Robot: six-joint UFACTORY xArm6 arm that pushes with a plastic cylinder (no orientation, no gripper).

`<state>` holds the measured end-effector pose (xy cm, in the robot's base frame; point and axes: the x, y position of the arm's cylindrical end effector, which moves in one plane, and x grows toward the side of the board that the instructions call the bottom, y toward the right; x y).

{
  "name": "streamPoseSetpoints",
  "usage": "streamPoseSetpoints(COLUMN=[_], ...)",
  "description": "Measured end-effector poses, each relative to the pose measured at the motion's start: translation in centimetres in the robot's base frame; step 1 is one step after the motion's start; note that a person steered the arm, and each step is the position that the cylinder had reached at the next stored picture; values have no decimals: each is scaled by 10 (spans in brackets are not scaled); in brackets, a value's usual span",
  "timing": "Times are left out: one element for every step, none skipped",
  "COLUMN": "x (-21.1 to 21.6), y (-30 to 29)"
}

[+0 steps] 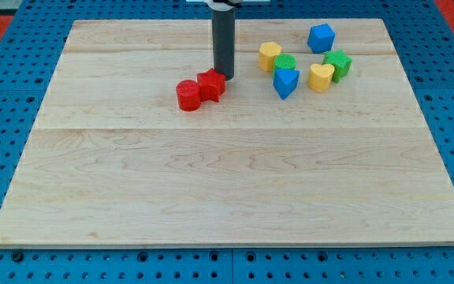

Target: Move the yellow hexagon towards upside of the red star

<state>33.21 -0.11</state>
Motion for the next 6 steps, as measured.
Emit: streamPoseSetpoints(x=[-36,-78,-97,-69,-48,-50], y=[9,-4,64,119,88,43])
